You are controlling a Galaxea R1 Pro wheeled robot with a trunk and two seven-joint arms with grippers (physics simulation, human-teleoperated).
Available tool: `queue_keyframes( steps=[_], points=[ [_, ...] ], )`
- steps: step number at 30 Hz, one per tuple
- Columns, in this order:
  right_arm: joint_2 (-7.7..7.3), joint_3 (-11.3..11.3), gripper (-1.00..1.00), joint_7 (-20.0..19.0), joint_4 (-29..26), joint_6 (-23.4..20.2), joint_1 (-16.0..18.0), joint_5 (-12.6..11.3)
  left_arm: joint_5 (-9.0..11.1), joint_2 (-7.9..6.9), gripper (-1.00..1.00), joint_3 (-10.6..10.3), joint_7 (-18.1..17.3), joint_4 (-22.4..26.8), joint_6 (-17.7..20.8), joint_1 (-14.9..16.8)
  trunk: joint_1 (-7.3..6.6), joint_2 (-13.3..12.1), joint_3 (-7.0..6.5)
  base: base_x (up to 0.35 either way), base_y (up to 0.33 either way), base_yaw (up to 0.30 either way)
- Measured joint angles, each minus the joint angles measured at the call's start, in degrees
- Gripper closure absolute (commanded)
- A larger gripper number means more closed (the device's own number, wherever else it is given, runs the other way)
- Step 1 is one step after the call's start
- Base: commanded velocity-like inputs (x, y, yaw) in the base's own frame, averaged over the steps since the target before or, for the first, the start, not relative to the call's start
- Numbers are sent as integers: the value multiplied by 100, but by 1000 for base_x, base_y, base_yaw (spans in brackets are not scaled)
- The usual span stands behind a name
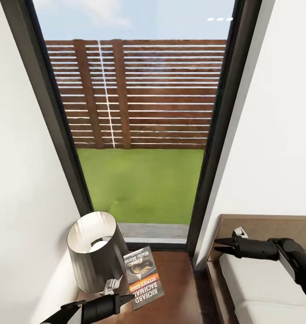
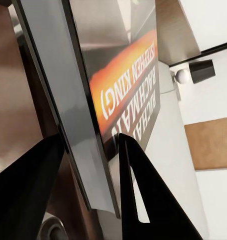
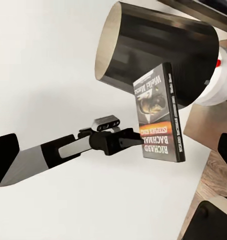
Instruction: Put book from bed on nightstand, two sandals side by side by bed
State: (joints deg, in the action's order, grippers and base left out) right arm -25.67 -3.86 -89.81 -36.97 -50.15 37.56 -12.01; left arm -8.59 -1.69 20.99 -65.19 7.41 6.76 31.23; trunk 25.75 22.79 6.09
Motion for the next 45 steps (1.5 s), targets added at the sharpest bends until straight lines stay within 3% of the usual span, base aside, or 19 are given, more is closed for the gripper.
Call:
queue_keyframes(
  steps=[5, 10, 13, 26, 28, 29, 34, 37, 45],
  points=[
    [0, 52, -100, -8, -15, -4, 0, -3, -3, -1, 100, 1, 76, -4, 20, -1, 0, 0, 0, 0, 0, 0],
    [-8, 125, -100, -11, -27, -4, 0, -1, 2, 70, 100, 6, 1193, 14, 405, 2, 0, 0, 0, 0, 0, 0],
    [-10, 170, -100, -10, -30, -4, 0, -2, 58, 180, 100, 54, 1528, 335, 641, 11, 0, 0, -1, 0, 0, 0],
    [-12, 179, -100, -10, -32, -12, 1, -6, 24, 585, 100, -6, 828, 586, 754, 34, 0, 0, 0, 0, 0, 0],
    [-13, 179, -100, -10, -31, -13, 1, -6, 28, 622, 100, -9, 557, 585, 773, 36, 0, 0, 0, 0, 0, 0],
    [-13, 179, -100, -10, -30, -13, 1, -8, 28, 628, 100, -38, 329, 586, 787, 37, 0, 0, 0, 0, 0, 0],
    [-17, 179, -100, -10, -31, -13, 1, -5, 7, 528, 100, -85, 167, 596, 777, 37, 0, 0, 0, 0, 0, 0],
    [-96, 181, -100, -10, -31, -15, 1, -15, 9, 444, 100, -90, 218, 601, 771, 37, 0, 0, 0, 0, 0, 0],
    [-205, 188, -100, -10, -36, -23, 1, -21, 18, 418, 100, -84, 456, 594, 773, 37, 0, 0, 0, 0, 0, 0]
  ],
)
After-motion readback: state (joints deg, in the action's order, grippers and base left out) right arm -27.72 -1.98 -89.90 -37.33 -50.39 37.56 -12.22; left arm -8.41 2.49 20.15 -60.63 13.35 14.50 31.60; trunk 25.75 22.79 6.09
